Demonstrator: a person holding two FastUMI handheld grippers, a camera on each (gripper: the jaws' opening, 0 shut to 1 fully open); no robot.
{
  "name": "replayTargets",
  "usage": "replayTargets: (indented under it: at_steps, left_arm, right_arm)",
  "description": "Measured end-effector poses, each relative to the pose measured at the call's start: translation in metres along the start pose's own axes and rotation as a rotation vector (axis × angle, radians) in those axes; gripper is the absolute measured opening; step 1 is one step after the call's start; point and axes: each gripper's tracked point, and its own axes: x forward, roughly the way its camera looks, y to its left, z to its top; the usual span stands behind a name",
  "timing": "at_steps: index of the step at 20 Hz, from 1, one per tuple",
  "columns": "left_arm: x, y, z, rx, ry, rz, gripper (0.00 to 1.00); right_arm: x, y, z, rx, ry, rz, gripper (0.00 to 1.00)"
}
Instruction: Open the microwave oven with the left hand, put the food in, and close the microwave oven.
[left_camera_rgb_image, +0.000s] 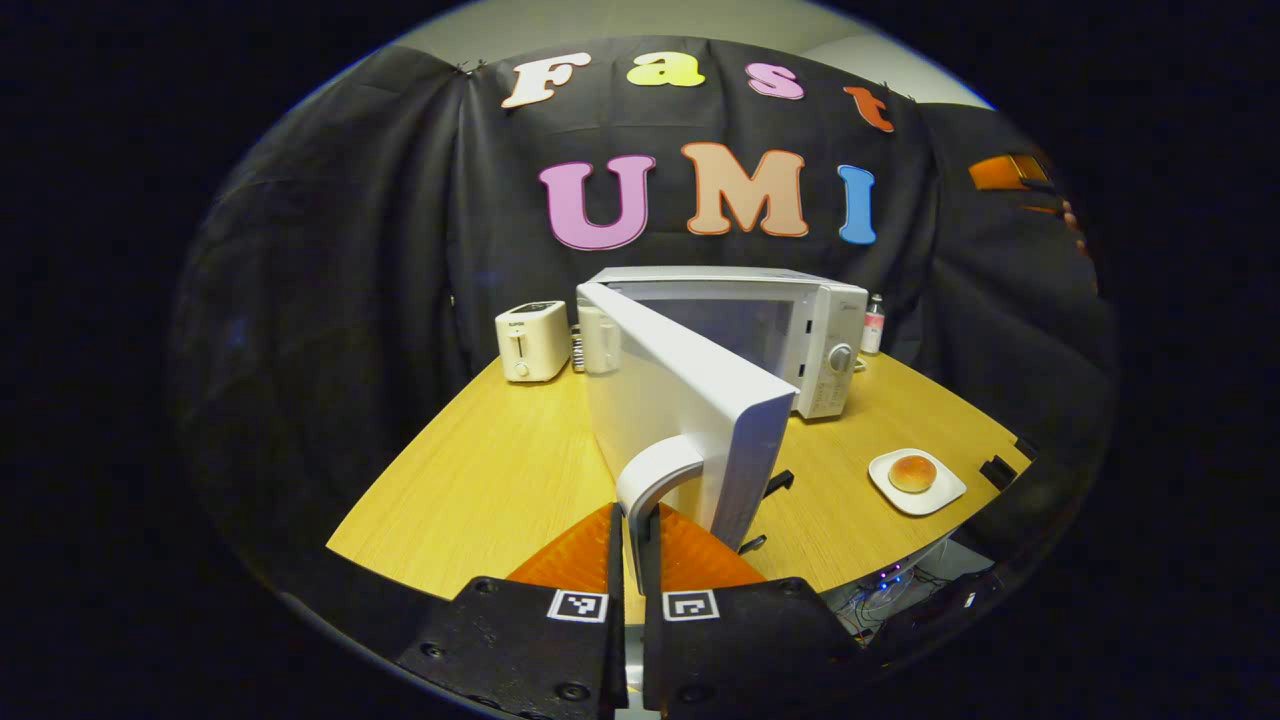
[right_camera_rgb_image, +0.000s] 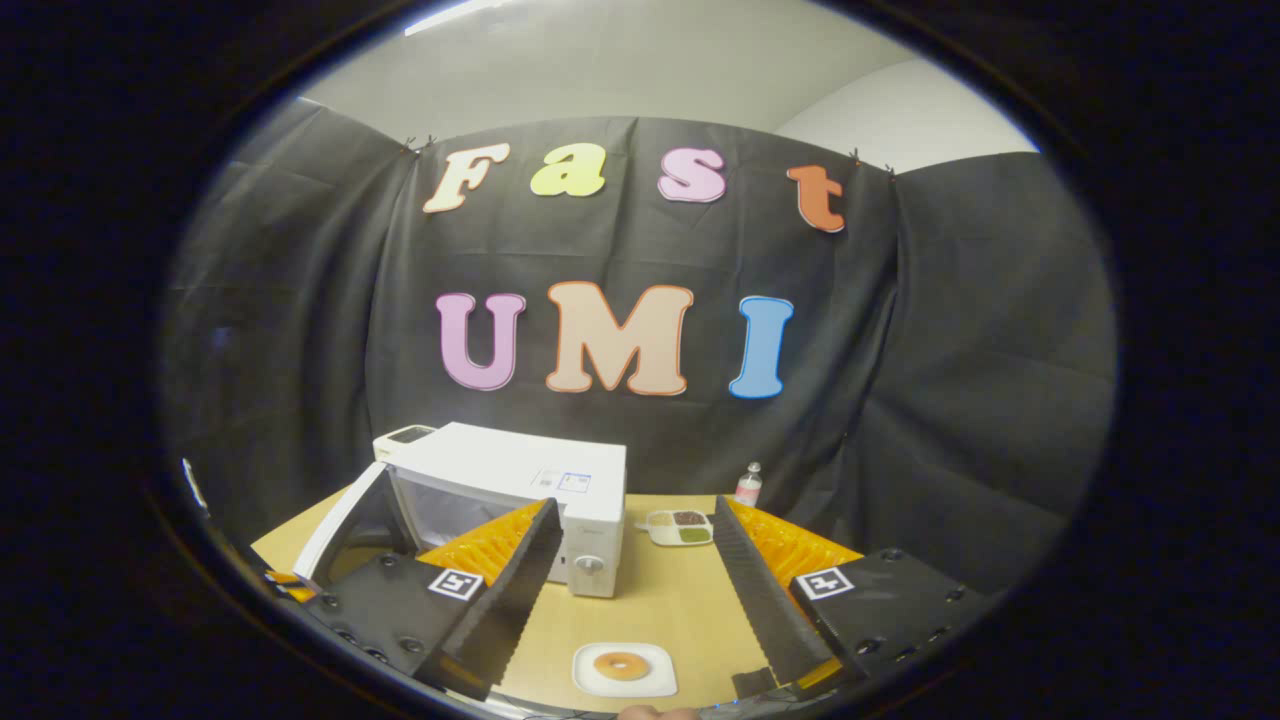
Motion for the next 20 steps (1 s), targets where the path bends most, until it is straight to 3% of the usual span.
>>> replayTargets:
  at_steps: [2,3,6,7,9,15,20]
  left_arm:
    - [0.000,0.026,0.005,-0.001,-0.024,0.054,0.09]
    - [-0.003,0.035,0.001,-0.012,-0.013,0.064,0.18]
    - [-0.006,0.058,-0.006,-0.058,0.008,0.097,0.57]
    - [-0.006,0.061,-0.005,-0.066,0.006,0.103,0.76]
    - [-0.008,0.069,-0.007,-0.062,0.005,0.121,0.87]
    - [-0.023,0.074,-0.006,-0.027,-0.005,0.120,0.87]
    - [-0.050,0.072,0.013,-0.080,-0.040,0.109,0.87]
  right_arm:
    - [0.000,0.007,-0.002,0.007,0.008,0.002,0.98]
    - [0.001,0.010,-0.004,0.008,0.009,0.003,0.98]
    - [0.001,0.020,-0.004,-0.009,0.011,0.010,0.97]
    - [0.001,0.023,-0.005,-0.018,0.012,0.012,0.97]
    - [0.000,0.026,-0.005,-0.028,0.014,0.014,0.97]
    - [0.003,0.031,-0.019,-0.027,0.049,0.021,0.97]
    - [0.002,0.028,-0.033,-0.001,0.050,0.020,0.97]
